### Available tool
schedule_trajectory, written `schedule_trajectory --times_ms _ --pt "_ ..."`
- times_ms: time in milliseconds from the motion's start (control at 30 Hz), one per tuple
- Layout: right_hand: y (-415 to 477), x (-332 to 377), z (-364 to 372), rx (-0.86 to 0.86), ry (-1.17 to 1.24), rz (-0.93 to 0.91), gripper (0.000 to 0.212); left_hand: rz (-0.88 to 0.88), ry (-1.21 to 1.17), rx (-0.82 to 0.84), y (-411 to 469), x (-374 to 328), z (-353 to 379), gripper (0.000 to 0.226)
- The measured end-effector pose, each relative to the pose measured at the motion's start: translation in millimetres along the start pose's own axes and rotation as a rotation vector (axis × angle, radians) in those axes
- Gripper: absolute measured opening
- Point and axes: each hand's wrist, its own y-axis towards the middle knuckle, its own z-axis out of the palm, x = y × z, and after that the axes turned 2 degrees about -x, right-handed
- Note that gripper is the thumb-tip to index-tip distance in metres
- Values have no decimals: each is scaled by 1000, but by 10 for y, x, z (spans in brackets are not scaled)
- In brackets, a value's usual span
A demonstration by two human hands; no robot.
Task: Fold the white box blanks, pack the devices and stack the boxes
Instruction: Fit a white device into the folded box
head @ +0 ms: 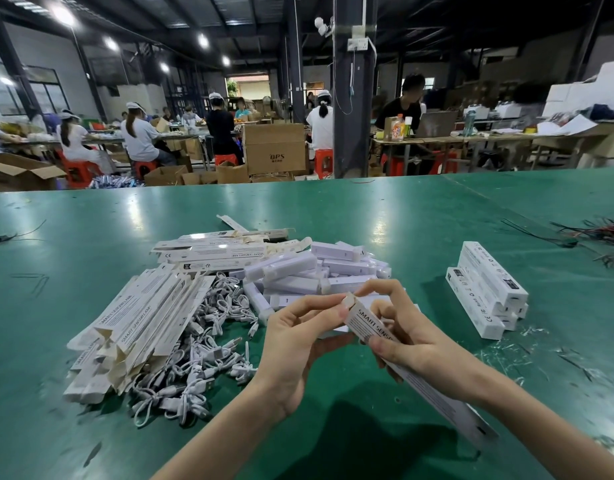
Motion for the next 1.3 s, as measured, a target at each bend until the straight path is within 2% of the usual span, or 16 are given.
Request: schedule_trajectory --times_ms 333,700,867,1133,1200,1300 --pt "0 -14 14 -20 -97 -16 50 24 44 -2 -10 -22 -3 14" --pt "0 -26 24 -9 -244 -60 55 -112 -3 -32 13 -6 -19 22" --pt "-1 -19 21 -1 -305 -65 53 -133 -34 -57 23 15 -20 16" --pt "16 -47 14 22 -310 -45 59 -72 -2 -87 15 69 0 8" --pt "14 -55 21 26 -329 -26 60 -9 47 -79 6 97 -3 4" --pt "20 -30 23 27 -287 -7 54 107 118 -80 6 146 -9 10"
